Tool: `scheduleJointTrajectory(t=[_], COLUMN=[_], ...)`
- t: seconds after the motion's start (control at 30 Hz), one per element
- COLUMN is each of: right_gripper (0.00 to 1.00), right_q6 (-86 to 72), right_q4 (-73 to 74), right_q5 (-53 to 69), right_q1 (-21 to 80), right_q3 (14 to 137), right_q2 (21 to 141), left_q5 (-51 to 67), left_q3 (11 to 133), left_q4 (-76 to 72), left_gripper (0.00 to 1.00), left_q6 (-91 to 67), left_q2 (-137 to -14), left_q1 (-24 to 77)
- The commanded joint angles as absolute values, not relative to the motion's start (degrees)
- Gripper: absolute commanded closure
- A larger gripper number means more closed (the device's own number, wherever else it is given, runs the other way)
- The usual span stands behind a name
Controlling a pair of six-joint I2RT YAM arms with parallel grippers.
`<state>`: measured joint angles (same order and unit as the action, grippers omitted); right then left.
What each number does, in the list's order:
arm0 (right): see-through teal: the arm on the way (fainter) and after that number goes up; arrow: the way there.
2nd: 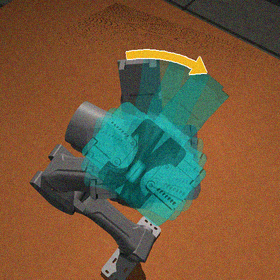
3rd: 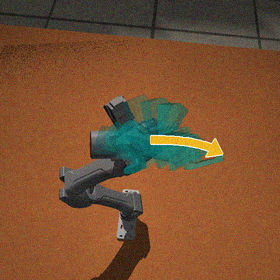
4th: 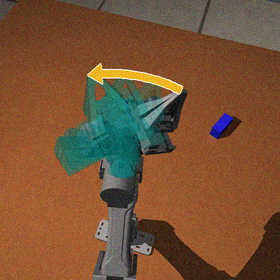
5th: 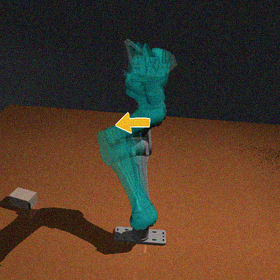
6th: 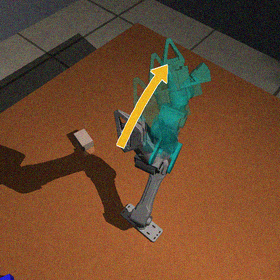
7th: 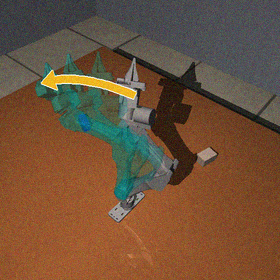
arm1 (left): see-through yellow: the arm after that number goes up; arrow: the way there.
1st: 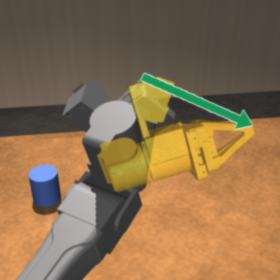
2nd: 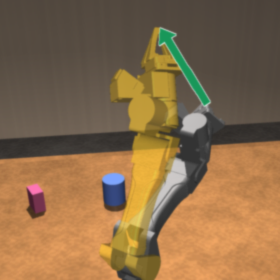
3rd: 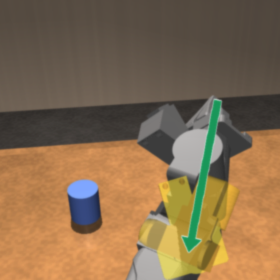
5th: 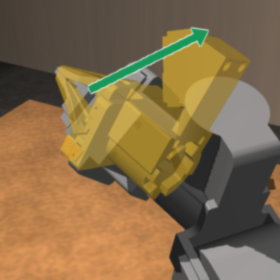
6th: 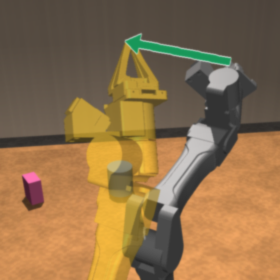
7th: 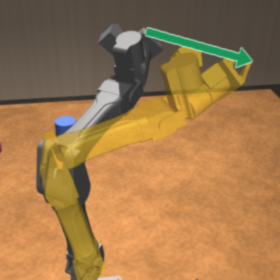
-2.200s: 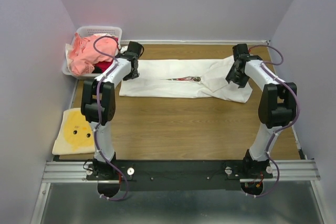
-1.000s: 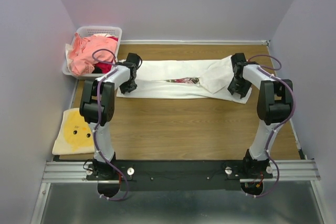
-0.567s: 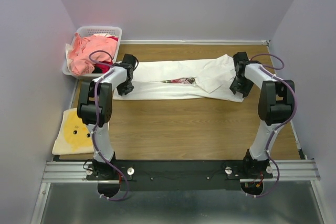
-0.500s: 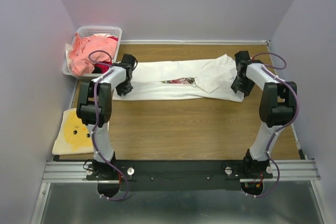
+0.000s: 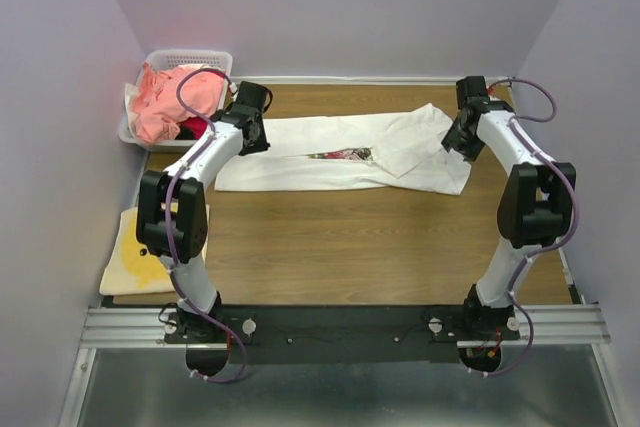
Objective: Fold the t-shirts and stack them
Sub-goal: Fold the tshirt
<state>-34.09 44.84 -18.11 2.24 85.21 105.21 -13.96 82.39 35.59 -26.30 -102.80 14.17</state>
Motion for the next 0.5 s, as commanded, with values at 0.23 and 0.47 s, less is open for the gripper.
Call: scheduleJointTrajectory(t=[0.23,0.47], right_gripper=[0.58,0.60], right_q6=[-33.58,-32.87], right_q4=[37.44,37.35], right_q5=[-12.57,-13.71], right_q1=[1.93,1.85], right_q3=[98.78,103.09], right_q2=[120.84,126.47], left_q5=[-5.27,-6.42], left_q3=[85.43,84.55], left_q4=[30.94,31.38], left_gripper=[0.66,0.67], left_q6=[-25.93,-26.02], left_q2=[-105.91,-106.17], left_q1=[19.78,19.86])
